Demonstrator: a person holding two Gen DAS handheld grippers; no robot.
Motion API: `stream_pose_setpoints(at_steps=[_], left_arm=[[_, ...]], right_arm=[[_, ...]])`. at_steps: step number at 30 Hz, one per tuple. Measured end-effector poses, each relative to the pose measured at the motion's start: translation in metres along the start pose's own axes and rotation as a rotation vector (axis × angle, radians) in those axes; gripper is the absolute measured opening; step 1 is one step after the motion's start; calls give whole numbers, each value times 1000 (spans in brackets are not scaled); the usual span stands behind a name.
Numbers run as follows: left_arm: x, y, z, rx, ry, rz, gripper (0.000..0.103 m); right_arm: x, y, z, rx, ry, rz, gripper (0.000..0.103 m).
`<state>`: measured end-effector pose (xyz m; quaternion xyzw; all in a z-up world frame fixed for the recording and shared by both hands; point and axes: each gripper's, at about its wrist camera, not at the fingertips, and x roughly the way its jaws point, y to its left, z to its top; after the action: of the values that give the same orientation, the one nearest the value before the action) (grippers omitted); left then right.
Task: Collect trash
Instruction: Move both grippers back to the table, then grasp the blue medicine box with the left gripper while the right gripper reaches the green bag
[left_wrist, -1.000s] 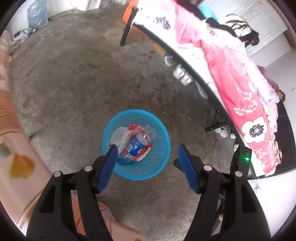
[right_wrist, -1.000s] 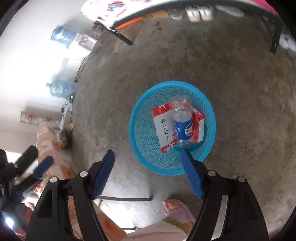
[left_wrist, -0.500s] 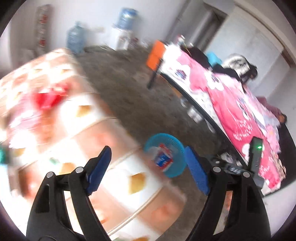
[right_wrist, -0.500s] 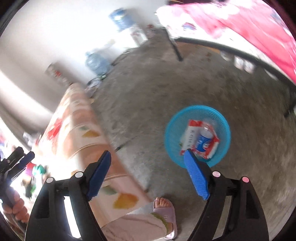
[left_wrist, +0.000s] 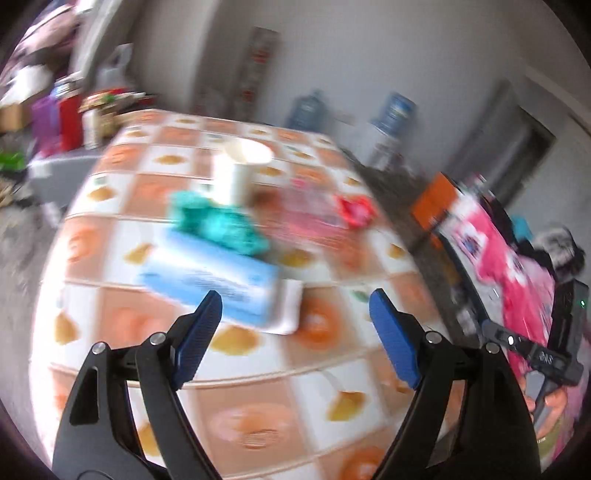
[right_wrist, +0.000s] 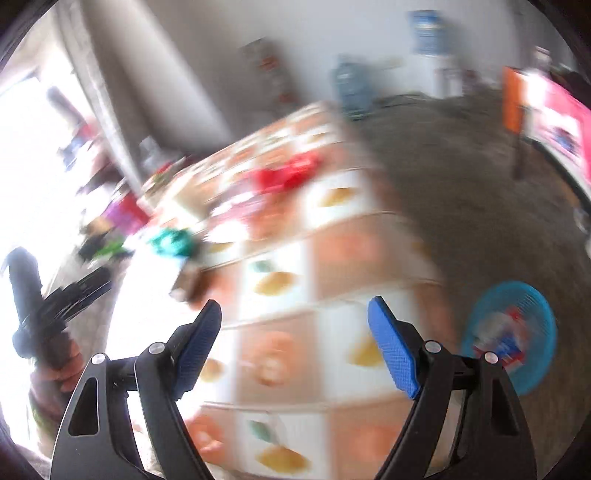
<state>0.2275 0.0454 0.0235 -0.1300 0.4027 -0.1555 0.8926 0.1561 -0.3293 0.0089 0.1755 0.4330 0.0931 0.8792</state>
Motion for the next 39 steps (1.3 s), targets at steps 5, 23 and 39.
stream_pose_setpoints(at_steps=[5,23,39], left_arm=[[0,61,2,-110,7,62,77],[42,125,-13,-315,90,-67,29],[45,122,-19,-301,148,-28,63]], right_arm=[[61,70,16,-93,80,136,79],[207,161,19,-89,416,409,64],[190,166,69,-120,211,265,65]])
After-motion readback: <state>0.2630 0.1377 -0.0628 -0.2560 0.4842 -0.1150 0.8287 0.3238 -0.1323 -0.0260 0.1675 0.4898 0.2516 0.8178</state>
